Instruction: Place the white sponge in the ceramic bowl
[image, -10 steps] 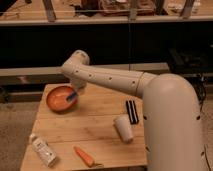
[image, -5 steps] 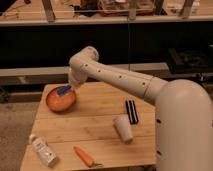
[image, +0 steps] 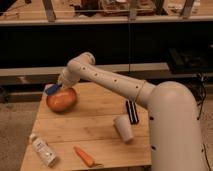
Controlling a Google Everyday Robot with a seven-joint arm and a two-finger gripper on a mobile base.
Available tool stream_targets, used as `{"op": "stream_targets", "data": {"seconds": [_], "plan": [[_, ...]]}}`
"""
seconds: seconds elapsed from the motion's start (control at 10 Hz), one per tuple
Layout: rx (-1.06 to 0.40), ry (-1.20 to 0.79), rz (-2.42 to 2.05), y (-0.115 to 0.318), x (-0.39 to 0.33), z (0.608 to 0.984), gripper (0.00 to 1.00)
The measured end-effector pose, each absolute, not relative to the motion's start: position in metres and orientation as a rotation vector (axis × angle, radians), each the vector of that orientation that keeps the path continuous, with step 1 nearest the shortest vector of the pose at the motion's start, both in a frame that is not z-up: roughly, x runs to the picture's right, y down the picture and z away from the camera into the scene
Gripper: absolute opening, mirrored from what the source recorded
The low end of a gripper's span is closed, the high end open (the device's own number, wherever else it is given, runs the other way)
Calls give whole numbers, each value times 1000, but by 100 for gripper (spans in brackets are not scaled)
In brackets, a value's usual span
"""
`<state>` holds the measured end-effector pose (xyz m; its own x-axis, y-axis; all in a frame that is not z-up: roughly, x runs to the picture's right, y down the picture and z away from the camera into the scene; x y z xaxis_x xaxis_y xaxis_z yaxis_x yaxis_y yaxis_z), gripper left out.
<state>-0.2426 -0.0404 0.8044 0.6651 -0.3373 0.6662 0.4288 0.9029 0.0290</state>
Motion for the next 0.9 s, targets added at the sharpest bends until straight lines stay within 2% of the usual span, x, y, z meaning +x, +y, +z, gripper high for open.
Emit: {"op": "stream_targets", "data": {"seconds": [0.6,0.9], "plan": [[-60,-796,-430,-70,-253,835,6],[-68,-810,-431,-76,-259,845,11]]}}
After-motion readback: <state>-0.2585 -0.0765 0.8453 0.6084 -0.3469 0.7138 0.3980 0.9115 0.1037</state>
